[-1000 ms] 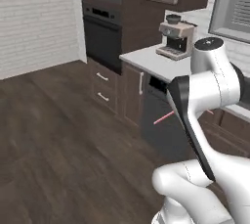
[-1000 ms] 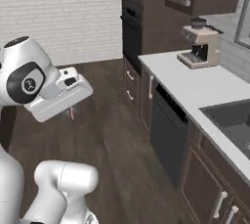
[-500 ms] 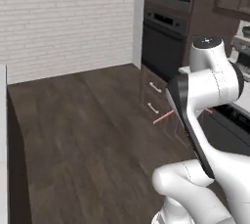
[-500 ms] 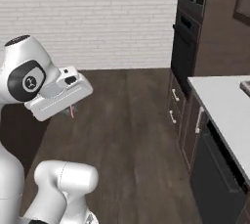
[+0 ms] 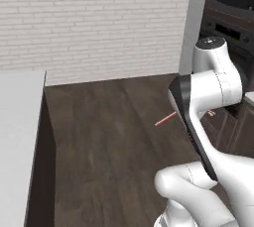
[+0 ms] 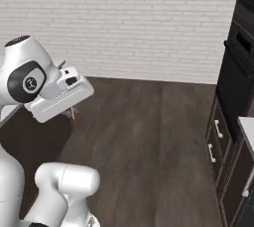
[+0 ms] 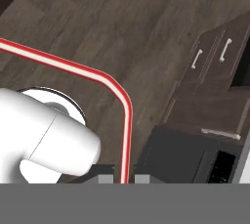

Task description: Take a straw from the drawer in front and place it inside the glass cup on the dining counter.

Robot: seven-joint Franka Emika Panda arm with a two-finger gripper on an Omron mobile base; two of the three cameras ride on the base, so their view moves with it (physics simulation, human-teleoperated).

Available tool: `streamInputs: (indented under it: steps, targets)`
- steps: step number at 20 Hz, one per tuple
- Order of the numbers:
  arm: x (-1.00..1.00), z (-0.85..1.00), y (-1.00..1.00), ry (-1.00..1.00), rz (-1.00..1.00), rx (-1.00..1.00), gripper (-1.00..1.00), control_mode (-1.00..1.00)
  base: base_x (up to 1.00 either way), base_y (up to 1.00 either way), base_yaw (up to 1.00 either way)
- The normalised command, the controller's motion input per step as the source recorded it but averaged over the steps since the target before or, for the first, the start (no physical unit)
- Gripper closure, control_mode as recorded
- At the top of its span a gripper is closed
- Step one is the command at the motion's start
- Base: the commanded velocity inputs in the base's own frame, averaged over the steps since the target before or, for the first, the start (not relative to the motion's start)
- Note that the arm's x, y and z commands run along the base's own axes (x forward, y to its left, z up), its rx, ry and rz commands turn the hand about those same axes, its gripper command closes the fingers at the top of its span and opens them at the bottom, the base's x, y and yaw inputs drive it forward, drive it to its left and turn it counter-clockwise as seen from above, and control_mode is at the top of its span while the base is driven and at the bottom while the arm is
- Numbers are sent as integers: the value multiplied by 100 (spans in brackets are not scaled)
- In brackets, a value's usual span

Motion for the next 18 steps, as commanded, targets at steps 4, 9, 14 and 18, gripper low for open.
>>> streamInputs:
  steps: [4,9,14,18]
  targets:
    - [0,0,0,0,0,0,100,100,100,-7,31]
    - [0,0,0,0,0,0,100,100,100,-9,29]
    - [0,0,0,0,0,0,100,100,100,-26,26]
    - [0,0,0,0,0,0,100,100,100,-44,16]
